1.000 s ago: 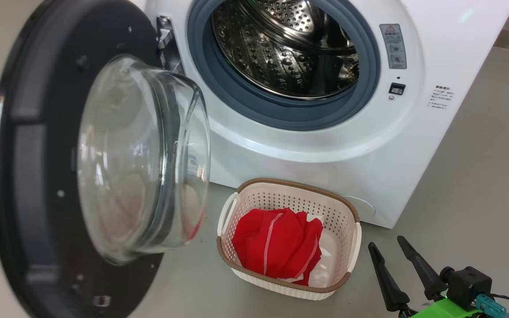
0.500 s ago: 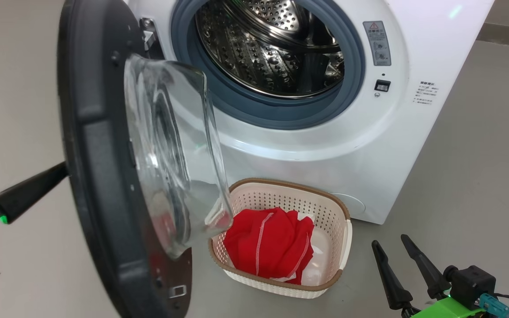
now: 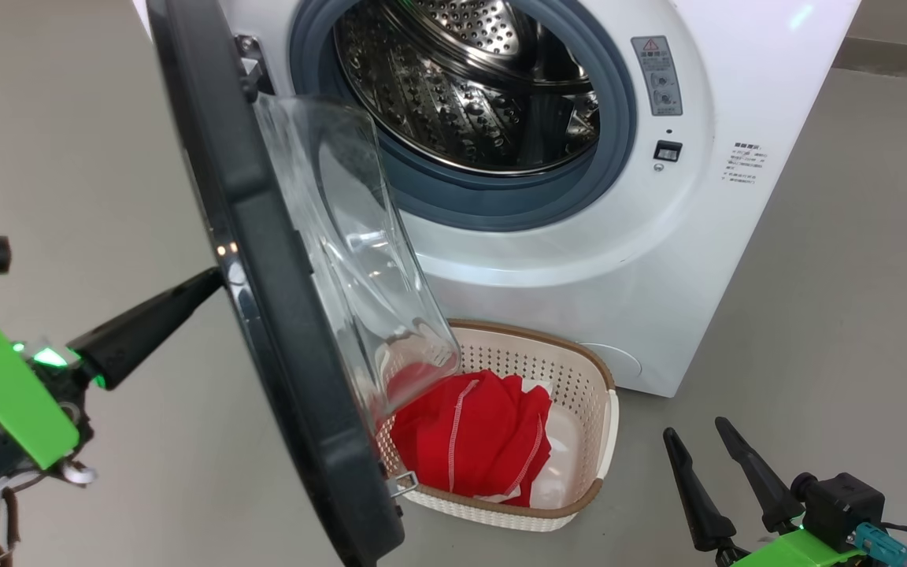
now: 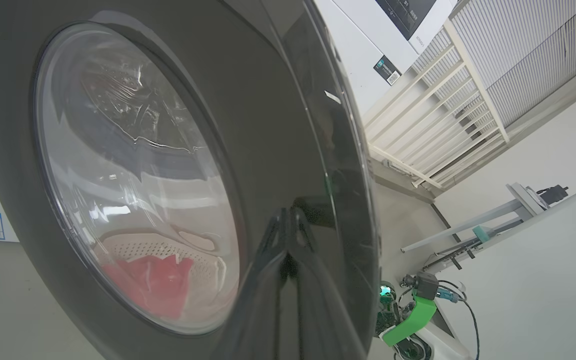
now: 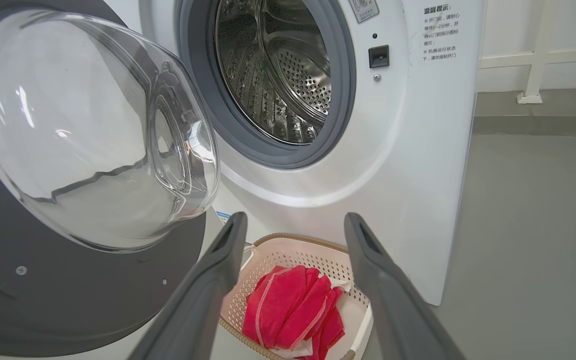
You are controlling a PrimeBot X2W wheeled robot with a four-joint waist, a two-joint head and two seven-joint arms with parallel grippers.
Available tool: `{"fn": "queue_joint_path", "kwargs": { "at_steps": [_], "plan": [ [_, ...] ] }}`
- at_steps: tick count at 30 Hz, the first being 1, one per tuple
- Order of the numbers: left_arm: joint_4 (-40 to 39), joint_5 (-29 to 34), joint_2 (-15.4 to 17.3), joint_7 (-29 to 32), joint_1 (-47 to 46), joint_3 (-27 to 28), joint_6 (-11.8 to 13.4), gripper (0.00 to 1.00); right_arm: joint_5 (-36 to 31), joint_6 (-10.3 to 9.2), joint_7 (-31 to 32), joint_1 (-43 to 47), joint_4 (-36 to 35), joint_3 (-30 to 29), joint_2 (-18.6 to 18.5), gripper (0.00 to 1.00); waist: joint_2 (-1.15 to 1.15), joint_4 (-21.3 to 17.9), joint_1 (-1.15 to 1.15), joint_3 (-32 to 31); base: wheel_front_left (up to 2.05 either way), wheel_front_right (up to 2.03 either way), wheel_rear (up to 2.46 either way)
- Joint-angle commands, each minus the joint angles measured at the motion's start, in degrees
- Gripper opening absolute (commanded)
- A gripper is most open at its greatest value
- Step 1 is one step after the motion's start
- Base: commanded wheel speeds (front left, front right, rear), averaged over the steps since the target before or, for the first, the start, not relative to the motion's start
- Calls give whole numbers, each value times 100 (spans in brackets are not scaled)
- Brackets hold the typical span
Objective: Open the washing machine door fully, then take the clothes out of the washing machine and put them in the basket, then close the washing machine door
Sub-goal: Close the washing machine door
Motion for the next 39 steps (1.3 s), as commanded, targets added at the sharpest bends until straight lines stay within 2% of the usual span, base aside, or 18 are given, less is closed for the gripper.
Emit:
{"fn": "queue_joint_path", "kwargs": {
  "at_steps": [1,9,18,21,23,25,29,30,31,32,33,39],
  "plan": [
    [-176,46,255,-116,-311,155,-41,0,-59,42,-38,-81,-148,114,-40,100,0,-8,0,-7,0,0,0],
    [76,56,464,-673,-31,-31,-41,0,-44,42,-38,-11,-144,132,-1,100,0,2,0,-141,0,0,0],
    [355,329,532,-1672,899,-255,-41,0,-23,42,-38,119,-100,167,36,100,0,167,0,-365,0,0,0],
    [496,417,545,-2036,1185,-361,-41,10,-18,42,-38,123,-83,189,49,100,0,230,0,-435,0,0,0],
    [598,419,536,-2276,1352,-421,-41,11,-13,42,-38,128,-76,216,56,100,0,267,0,-474,0,0,0],
    [708,427,529,-2464,1502,-532,-41,19,-4,42,-38,137,-61,229,57,100,0,313,0,-523,0,0,0],
    [889,416,494,-2932,1760,-679,-41,49,7,42,-38,124,-54,246,42,100,0,375,0,-556,0,0,0],
    [939,427,480,-3051,1820,-714,-41,80,9,42,-38,123,-51,248,39,100,0,389,0,-569,0,0,0],
    [982,483,498,-3146,1888,-787,-41,95,10,42,-38,123,-48,249,39,100,0,400,0,-579,0,0,0],
    [982,483,498,-3146,1888,-787,-41,95,10,42,-38,123,-48,249,39,100,0,400,0,-579,0,0,0],
    [1032,512,492,-3252,1956,-852,-41,100,12,42,-38,123,-47,250,39,100,0,412,0,-587,0,0,0],
    [1379,642,474,-3871,2218,-1243,-41,100,34,42,-38,115,-6,245,43,100,0,468,0,-627,0,0,0]
  ]
}}
